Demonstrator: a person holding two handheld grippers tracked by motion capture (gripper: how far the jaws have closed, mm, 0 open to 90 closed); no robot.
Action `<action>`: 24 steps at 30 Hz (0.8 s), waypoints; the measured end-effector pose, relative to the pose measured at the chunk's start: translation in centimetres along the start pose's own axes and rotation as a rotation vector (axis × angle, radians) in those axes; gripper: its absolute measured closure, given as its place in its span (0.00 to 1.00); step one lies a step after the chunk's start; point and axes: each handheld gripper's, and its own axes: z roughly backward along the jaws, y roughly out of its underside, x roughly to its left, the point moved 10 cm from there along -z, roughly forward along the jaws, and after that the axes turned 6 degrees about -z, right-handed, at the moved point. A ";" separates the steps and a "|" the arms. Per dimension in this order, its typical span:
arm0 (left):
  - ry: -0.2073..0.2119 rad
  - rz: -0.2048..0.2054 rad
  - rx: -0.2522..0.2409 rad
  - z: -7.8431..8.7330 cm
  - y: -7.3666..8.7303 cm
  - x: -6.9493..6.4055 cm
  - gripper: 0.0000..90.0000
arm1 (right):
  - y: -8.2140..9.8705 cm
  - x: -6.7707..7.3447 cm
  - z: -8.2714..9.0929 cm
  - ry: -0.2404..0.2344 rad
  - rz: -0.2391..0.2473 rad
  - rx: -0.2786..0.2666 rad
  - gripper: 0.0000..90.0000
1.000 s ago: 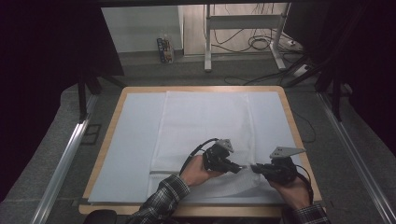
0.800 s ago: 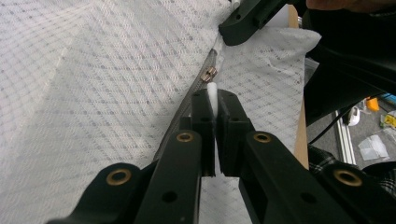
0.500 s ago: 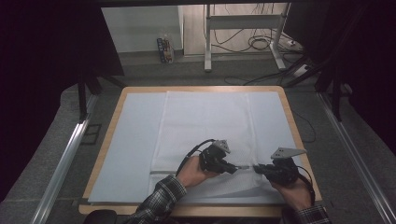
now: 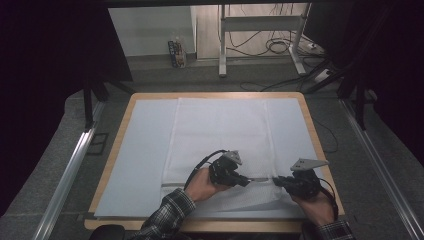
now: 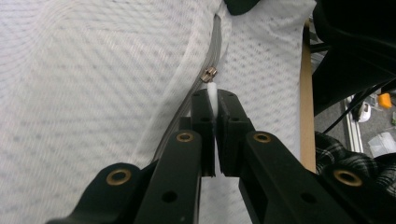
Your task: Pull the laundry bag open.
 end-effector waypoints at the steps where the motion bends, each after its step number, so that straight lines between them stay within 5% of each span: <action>1: -0.001 0.004 -0.003 0.1 0.1 0.1 0.97 | 0.0 -0.1 0.1 -0.003 -0.005 0.000 0.95; 24: -0.030 0.034 -0.025 2.0 1.5 0.3 0.97 | 0.2 -0.6 0.1 0.023 -0.010 -0.002 0.95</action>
